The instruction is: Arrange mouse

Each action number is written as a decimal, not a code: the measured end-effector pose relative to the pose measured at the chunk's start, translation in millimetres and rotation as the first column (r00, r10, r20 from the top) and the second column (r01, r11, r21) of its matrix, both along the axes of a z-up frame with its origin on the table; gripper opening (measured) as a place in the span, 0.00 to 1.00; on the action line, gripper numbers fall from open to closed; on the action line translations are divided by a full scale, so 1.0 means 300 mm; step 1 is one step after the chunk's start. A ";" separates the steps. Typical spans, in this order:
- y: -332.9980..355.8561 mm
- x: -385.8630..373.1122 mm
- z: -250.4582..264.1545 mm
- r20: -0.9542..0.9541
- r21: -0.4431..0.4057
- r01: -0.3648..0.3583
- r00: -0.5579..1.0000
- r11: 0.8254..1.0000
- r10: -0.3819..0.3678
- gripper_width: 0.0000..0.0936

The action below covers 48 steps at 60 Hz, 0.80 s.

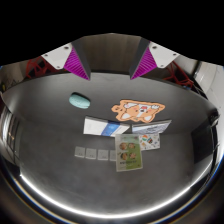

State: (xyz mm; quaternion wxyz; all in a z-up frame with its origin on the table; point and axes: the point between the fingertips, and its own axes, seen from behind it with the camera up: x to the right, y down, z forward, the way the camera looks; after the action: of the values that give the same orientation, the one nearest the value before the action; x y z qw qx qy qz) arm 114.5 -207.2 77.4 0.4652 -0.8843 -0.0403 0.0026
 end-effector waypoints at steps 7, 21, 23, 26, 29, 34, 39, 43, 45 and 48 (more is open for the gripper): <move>0.042 0.050 -0.002 0.043 0.016 0.049 0.998 0.999 -0.050 0.87; 0.094 0.250 -0.108 0.131 -0.027 0.187 0.974 0.982 -0.182 0.87; 0.110 0.296 -0.129 0.152 -0.034 0.197 0.970 0.980 -0.190 0.87; 0.141 0.366 -0.158 0.187 -0.040 0.210 0.962 0.977 -0.199 0.87; 0.184 0.429 -0.180 0.223 -0.040 0.210 0.955 0.977 -0.196 0.88; 0.278 0.484 -0.218 0.213 -0.046 0.183 0.962 0.982 -0.169 0.88; 0.366 0.528 -0.258 0.191 -0.067 0.138 0.974 0.988 -0.123 0.87; 0.420 0.573 -0.298 0.196 -0.101 0.105 0.977 0.989 -0.083 0.88; 0.461 0.570 -0.295 0.159 -0.086 0.084 0.985 0.993 -0.069 0.86; 0.501 0.572 -0.308 0.100 -0.095 0.058 0.994 0.994 -0.048 0.88</move>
State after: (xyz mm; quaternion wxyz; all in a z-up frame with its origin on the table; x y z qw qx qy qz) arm 285.9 -57.0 -15.1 0.4188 -0.9058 -0.0393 -0.0511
